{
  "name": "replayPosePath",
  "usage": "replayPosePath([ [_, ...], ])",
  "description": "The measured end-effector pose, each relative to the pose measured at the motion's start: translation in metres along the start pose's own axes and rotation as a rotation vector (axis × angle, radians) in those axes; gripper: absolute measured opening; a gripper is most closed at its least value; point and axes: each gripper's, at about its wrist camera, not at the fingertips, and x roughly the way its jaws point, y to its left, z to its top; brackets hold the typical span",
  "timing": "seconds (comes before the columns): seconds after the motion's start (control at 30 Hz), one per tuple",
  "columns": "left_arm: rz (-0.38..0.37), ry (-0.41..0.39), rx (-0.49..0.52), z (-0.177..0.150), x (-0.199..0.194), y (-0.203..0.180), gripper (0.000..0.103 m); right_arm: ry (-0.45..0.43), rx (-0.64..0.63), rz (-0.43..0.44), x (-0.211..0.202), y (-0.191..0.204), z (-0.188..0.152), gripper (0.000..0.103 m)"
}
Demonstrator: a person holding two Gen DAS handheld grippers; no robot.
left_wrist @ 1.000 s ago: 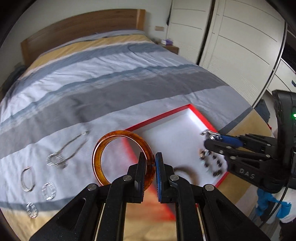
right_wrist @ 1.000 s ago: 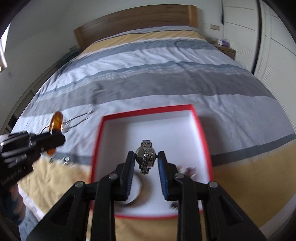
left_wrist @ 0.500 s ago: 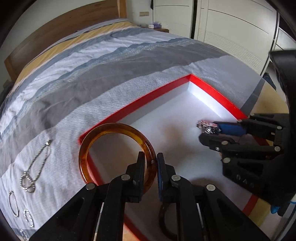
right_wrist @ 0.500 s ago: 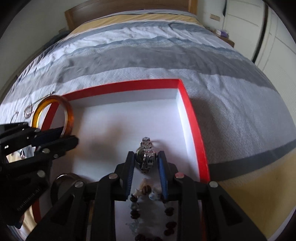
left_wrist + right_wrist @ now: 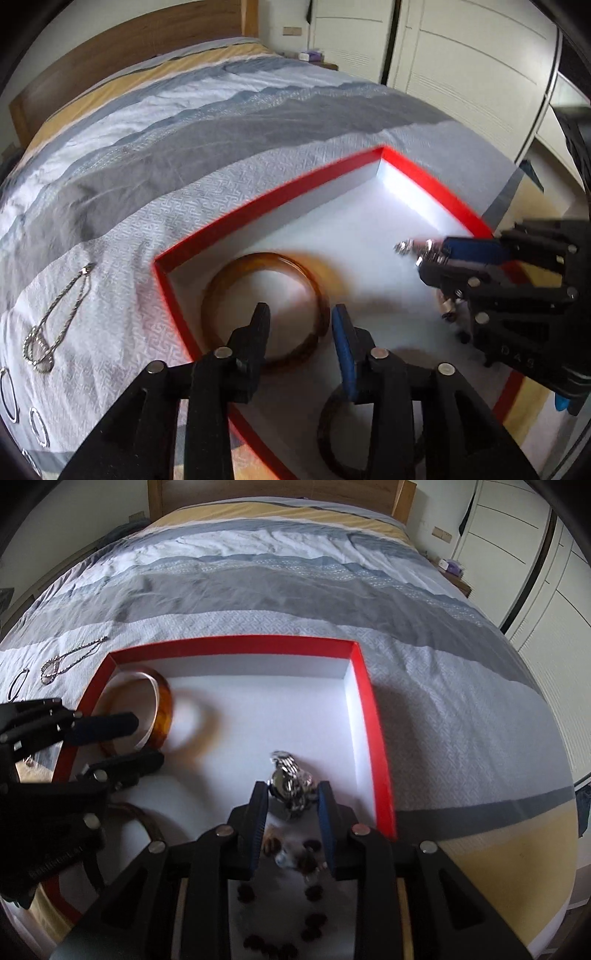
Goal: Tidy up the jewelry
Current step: 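Grasp the amber bangle with the left tool while the right tool grasps the watch, drop both in box, then withdraw both open tools from the box toward the remaining jewelry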
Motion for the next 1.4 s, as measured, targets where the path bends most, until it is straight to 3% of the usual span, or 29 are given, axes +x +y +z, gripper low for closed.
replayPosePath([
  [0.17,-0.008,-0.044,0.007,-0.001,-0.035,-0.008,0.041,-0.041,0.052,-0.006,-0.041,-0.008,-0.004,0.027],
  [0.43,0.022,-0.083,0.011,-0.029,-0.129,-0.01,0.041,-0.14,0.126,0.005,-0.134,-0.002,-0.025,0.028],
  [0.63,0.129,-0.103,-0.026,-0.075,-0.206,0.013,0.042,-0.232,0.119,0.07,-0.203,0.03,-0.042,0.028],
  [0.8,0.244,-0.12,-0.067,-0.126,-0.265,0.048,0.053,-0.3,0.101,0.116,-0.249,0.059,-0.053,0.028],
  [0.93,0.322,-0.137,-0.138,-0.166,-0.305,0.083,0.054,-0.342,0.087,0.141,-0.277,0.078,-0.06,0.028],
  [1.33,0.549,-0.376,-0.365,-0.247,-0.465,0.157,0.054,-0.452,0.044,0.199,-0.346,0.124,-0.072,0.028],
  [1.4,0.574,-0.412,-0.412,-0.258,-0.489,0.165,0.058,-0.465,0.03,0.206,-0.354,0.131,-0.072,0.028],
])
